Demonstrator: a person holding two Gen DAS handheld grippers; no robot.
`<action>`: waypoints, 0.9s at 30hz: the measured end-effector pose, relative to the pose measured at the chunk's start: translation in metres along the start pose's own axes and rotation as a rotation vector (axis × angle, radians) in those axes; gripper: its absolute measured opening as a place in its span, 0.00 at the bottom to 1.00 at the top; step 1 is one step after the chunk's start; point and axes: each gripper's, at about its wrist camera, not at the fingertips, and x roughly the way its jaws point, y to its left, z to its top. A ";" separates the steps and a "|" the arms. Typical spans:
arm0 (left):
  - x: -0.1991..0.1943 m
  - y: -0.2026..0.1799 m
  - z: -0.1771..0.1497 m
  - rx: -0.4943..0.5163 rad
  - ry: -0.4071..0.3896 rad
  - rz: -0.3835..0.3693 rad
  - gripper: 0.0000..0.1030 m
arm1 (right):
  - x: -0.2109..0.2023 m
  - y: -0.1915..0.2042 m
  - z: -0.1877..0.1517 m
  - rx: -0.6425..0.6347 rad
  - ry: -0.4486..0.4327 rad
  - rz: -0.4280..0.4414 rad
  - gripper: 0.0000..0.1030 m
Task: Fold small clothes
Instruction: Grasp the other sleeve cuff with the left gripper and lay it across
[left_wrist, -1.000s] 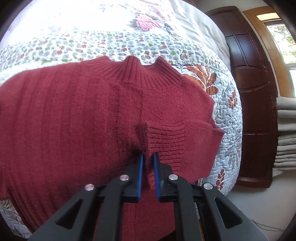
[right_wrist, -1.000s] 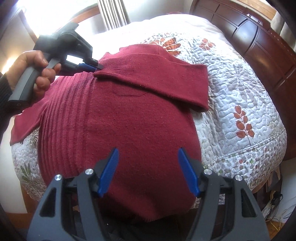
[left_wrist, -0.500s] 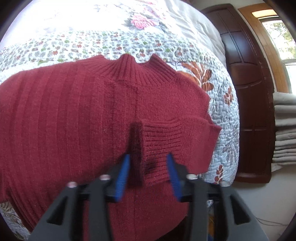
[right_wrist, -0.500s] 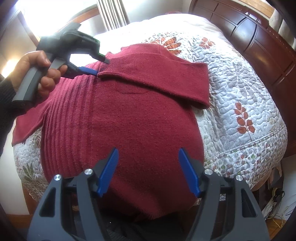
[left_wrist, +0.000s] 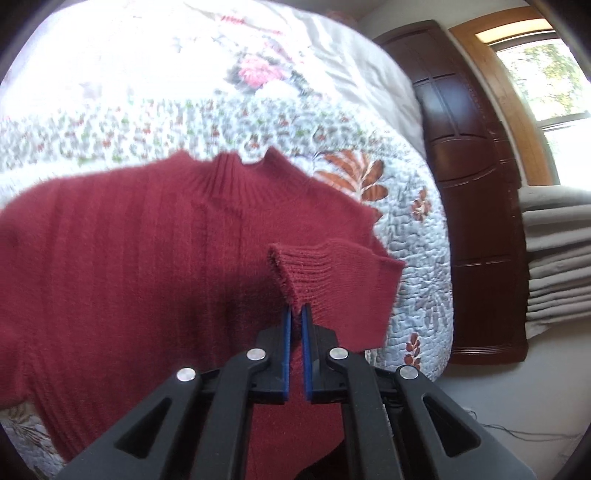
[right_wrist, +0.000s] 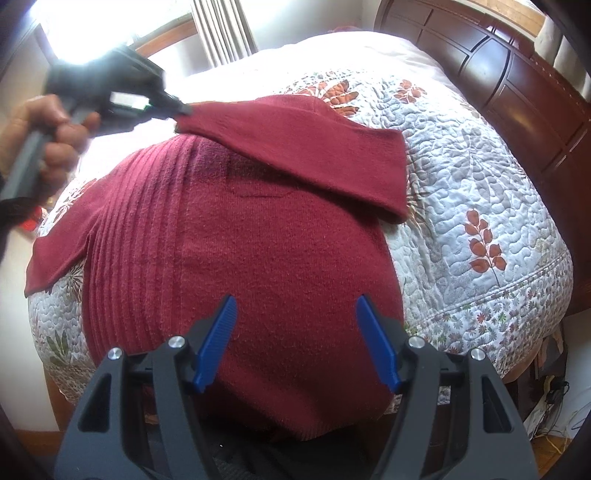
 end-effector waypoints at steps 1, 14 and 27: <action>-0.012 0.003 -0.001 0.004 -0.016 -0.007 0.05 | 0.000 0.001 0.000 -0.002 0.002 0.000 0.65; -0.086 0.139 -0.016 -0.197 -0.122 0.027 0.04 | 0.006 0.011 0.000 -0.047 0.024 0.000 0.66; -0.075 0.191 -0.028 -0.323 -0.135 -0.031 0.04 | 0.002 0.008 0.000 -0.052 0.020 -0.023 0.68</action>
